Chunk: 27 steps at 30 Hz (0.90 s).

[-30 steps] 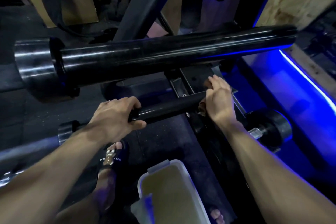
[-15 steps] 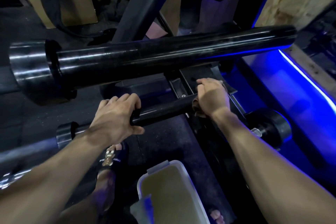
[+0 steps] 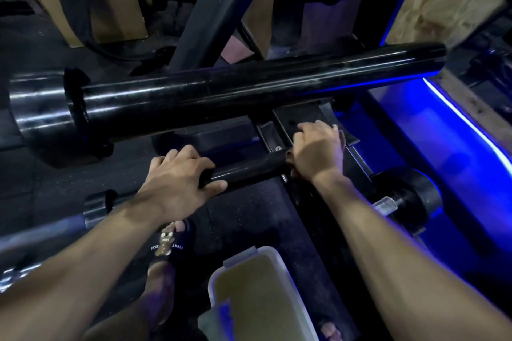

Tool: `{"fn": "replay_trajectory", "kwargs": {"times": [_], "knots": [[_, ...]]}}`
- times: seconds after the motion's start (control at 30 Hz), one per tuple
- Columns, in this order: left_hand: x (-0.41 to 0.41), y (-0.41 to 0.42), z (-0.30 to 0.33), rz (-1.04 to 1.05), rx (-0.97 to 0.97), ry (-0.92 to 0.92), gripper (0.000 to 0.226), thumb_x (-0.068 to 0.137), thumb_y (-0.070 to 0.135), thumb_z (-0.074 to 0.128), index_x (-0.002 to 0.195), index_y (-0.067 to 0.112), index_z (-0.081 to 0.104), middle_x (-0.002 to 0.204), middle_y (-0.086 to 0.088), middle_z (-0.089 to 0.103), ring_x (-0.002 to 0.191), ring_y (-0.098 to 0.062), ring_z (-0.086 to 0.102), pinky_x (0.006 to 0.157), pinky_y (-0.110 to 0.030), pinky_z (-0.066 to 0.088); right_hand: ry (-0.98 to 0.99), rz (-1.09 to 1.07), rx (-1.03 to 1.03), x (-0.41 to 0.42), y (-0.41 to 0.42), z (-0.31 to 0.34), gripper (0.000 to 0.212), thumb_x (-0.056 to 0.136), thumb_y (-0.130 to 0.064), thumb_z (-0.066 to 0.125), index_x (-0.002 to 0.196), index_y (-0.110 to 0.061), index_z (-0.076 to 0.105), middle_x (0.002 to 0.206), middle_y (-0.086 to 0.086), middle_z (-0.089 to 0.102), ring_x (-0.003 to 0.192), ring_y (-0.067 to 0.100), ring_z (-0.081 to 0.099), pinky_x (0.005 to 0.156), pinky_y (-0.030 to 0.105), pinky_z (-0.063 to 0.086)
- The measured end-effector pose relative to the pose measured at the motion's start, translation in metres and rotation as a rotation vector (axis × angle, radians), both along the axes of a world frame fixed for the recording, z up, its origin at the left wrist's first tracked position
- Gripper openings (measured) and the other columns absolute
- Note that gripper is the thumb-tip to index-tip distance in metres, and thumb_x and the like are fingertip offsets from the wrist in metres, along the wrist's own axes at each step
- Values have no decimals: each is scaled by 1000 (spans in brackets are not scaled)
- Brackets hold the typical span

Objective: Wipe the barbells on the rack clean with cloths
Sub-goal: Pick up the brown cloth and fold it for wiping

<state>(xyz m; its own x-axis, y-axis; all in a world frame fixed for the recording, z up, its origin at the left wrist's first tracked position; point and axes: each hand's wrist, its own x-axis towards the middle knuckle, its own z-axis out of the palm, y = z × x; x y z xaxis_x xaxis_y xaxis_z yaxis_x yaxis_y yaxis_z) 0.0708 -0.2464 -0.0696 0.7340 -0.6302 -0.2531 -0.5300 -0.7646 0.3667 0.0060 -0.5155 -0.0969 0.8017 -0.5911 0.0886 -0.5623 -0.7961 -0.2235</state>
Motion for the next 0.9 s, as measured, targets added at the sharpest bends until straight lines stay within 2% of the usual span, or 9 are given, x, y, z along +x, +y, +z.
{"fn": "replay_trajectory", "kwargs": {"times": [0.1,0.2,0.3,0.4,0.5,0.6,0.73,0.8,0.9], "knots": [[-1,-3,-2,9,-17,-53,54,88,70,56,130,38,56,113,14,43,107,-11,40,103,-33,27,-146,99,-37,4,63,-7,52,87,-34,28,97,-11,74,101,8,74,112,30,61,111,55,36],[-4,-4,-5,26,-69,-112,51,81,67,68,121,36,58,107,14,43,101,-10,39,96,-32,28,-55,168,72,9,96,-3,55,89,-35,25,115,-16,70,119,1,70,127,22,52,123,45,15],[-6,-2,-7,36,-110,-141,50,78,64,73,116,36,56,107,13,44,101,-11,40,97,-34,28,-97,232,-103,10,62,-4,51,89,-34,29,100,-13,74,103,6,74,105,30,65,115,51,29],[-8,-4,-8,13,-139,-163,50,75,60,78,109,35,51,104,13,47,97,-13,44,95,-33,29,92,49,-77,4,9,3,47,95,-33,32,109,-15,72,113,8,71,115,30,59,116,48,28],[-9,-10,-8,-1,-128,-173,52,71,52,83,98,32,44,94,12,50,88,-15,49,90,-31,27,125,-105,-65,2,4,3,55,87,-35,25,108,-11,69,116,9,68,125,30,52,116,48,29],[-11,-15,-8,14,-147,-176,50,70,41,82,92,28,39,85,11,50,80,-16,50,85,-31,27,-78,4,-162,4,58,-8,47,85,-32,30,88,-8,70,94,12,69,107,33,62,103,54,43],[-13,-17,-10,41,-112,-200,51,69,41,80,93,29,36,88,11,50,82,-17,49,82,-33,27,-206,214,-56,6,97,-14,45,89,-27,33,96,-9,74,98,7,74,106,30,65,110,52,42],[-13,-15,-11,56,-97,-200,52,70,43,81,97,31,38,91,12,50,85,-16,49,85,-33,26,-258,259,-133,7,71,-16,41,87,-23,36,87,-8,75,89,10,74,87,32,69,96,52,51],[-16,-15,-15,41,-80,-247,55,68,42,83,101,32,39,94,13,48,87,-16,47,87,-32,26,52,157,-154,9,16,-5,57,86,-28,21,96,-8,74,98,13,73,91,37,68,94,49,47]]}}
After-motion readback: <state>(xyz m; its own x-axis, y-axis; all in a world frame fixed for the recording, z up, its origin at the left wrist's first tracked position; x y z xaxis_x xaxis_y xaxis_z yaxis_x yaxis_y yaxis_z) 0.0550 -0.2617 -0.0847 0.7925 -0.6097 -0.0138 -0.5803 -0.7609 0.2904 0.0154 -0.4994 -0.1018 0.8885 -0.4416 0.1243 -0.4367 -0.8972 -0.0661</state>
